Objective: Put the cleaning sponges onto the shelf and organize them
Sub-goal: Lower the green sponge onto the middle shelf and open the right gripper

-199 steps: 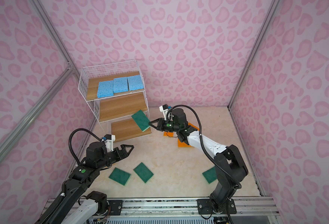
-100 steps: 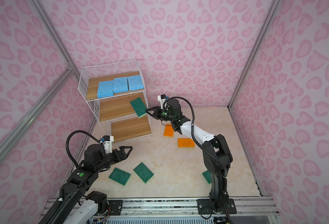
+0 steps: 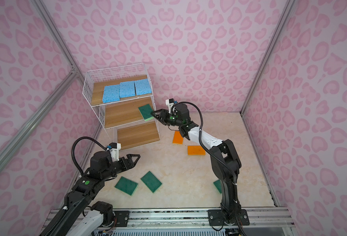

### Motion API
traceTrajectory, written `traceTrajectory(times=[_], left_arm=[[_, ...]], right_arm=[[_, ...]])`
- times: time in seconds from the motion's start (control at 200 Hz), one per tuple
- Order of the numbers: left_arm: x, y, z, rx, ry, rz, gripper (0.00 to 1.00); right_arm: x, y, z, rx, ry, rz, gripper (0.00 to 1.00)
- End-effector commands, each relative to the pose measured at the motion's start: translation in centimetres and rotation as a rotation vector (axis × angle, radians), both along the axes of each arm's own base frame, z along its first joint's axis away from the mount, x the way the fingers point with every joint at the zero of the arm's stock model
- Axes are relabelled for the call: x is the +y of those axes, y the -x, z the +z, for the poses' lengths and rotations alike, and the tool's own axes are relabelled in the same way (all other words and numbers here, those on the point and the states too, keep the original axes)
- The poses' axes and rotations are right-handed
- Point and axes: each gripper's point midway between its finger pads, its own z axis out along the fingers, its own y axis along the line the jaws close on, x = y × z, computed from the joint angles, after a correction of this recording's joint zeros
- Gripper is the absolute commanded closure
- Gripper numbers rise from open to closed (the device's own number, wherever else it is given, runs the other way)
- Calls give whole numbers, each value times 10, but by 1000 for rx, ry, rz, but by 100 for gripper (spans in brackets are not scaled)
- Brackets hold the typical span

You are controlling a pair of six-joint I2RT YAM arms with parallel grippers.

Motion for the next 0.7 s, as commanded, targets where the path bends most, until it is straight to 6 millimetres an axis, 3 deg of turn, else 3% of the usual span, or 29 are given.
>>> traceTrajectory(times=[0.0, 0.085, 0.2, 0.23, 0.315, 0.425, 0.565, 0.695], left_arm=[[0, -2, 3, -14, -7, -4, 5], [-1, -3, 3, -15, -5, -6, 5], [-1, -5, 5, -17, -5, -4, 5], [-1, -5, 6, -19, -5, -5, 5], [-1, -5, 10, -29, -3, -4, 6], [0, -4, 12, -34, 1, -3, 6], [1, -4, 4, -21, -3, 7, 6], [6, -3, -4, -10, -9, 33, 6]], right_arm=[[-4, 2, 3, -42, 11, -21, 40], [-7, 7, -2, -46, 41, -28, 31], [-13, 12, -1, -58, 54, -44, 28], [-15, 16, -15, -34, 74, -46, 27], [-20, 22, -17, -38, 90, -62, 27], [-23, 35, -22, -57, 156, -99, 51], [-13, 52, -21, -109, 222, -150, 58], [0, 56, -15, -142, 211, -180, 73]])
